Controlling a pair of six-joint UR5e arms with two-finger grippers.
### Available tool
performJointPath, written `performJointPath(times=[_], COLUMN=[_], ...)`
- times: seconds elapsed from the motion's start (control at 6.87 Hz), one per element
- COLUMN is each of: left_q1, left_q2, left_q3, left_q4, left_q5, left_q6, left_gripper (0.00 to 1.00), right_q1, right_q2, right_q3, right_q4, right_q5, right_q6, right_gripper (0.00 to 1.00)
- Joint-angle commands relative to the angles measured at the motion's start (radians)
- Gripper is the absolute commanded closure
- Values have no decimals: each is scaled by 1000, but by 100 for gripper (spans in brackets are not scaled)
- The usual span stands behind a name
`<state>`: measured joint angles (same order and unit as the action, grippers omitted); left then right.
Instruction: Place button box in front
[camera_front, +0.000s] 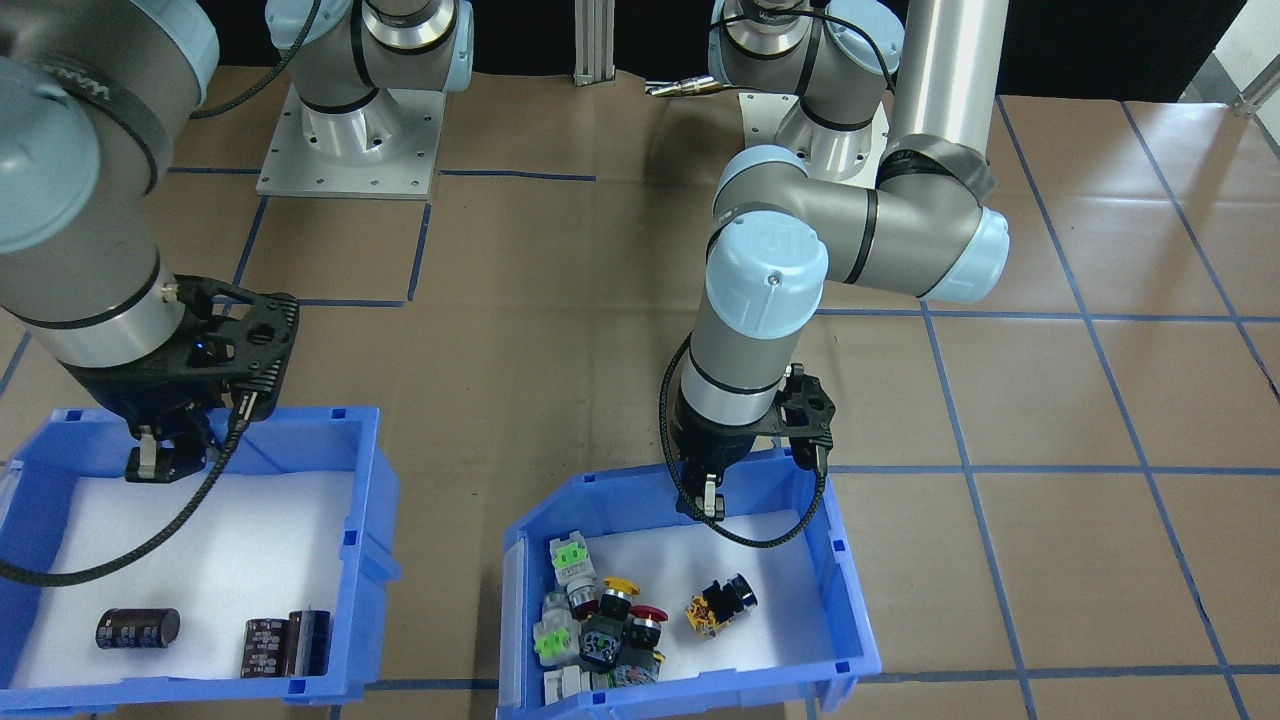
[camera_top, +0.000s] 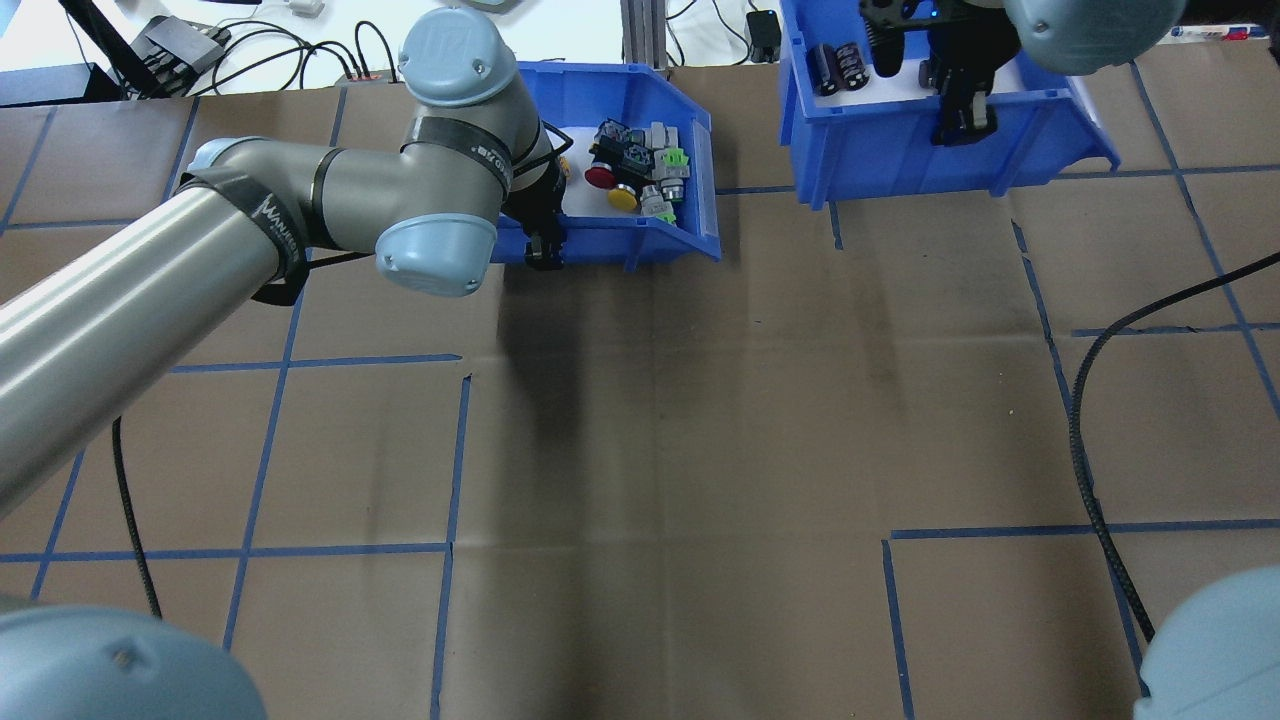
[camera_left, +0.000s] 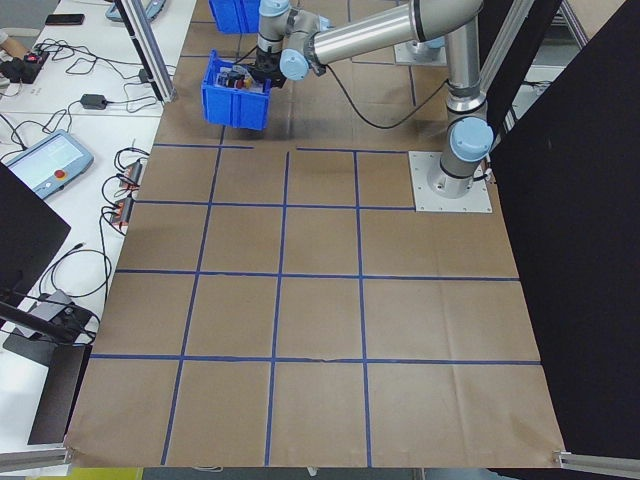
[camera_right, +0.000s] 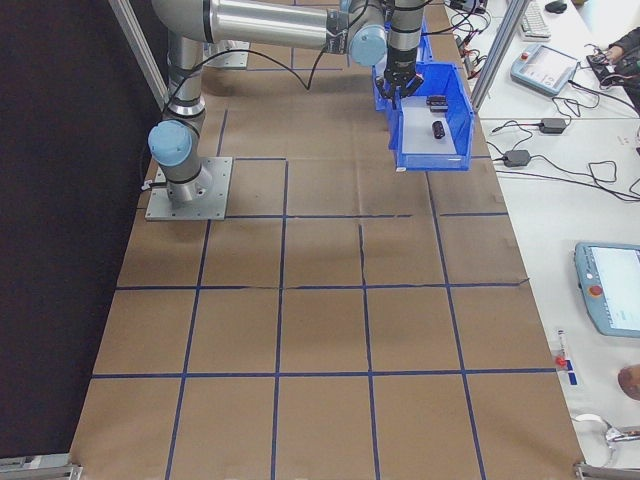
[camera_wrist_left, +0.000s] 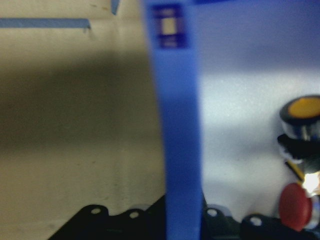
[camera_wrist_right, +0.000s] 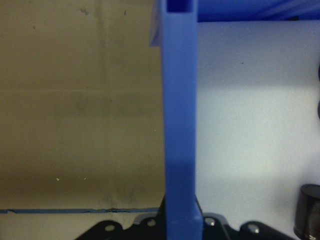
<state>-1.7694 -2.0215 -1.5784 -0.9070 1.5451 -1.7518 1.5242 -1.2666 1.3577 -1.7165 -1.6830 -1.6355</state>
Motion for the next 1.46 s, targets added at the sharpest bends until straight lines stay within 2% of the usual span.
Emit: performJointPath(times=[0.0,0.15,0.29,0.44,0.58,0.87,1.02,1.17,1.31], left_q1=[-2,-16,-31,-45,-62,-91,-99,-99,-99], left_q2=[-72,-86,-91,-86,-88,-115,-147,-155,-145], left_q3=[73,78,80,81,92,158,159,166,166], left_q4=[5,8,13,13,13,10,13,11,-6], left_q5=[-5,-16,-26,-83,-114,-169,-169,-160,-143], left_q6=[-14,-49,-82,-142,-176,-244,-248,-226,-189], left_gripper=[100,100,100,100,100,100,99,88,57], right_q1=[-58,-87,-105,-127,-165,-197,-197,-191,-190], right_q2=[-26,-49,-103,-172,-233,-318,-354,-406,-457], right_q3=[0,8,74,177,257,380,441,510,559], right_q4=[72,119,130,102,33,-21,-49,-87,-98], right_q5=[0,0,2,5,5,6,11,25,25], right_q6=[-64,-105,-121,-122,-142,-145,-142,-142,-142], right_gripper=[98,98,98,98,98,98,98,98,98])
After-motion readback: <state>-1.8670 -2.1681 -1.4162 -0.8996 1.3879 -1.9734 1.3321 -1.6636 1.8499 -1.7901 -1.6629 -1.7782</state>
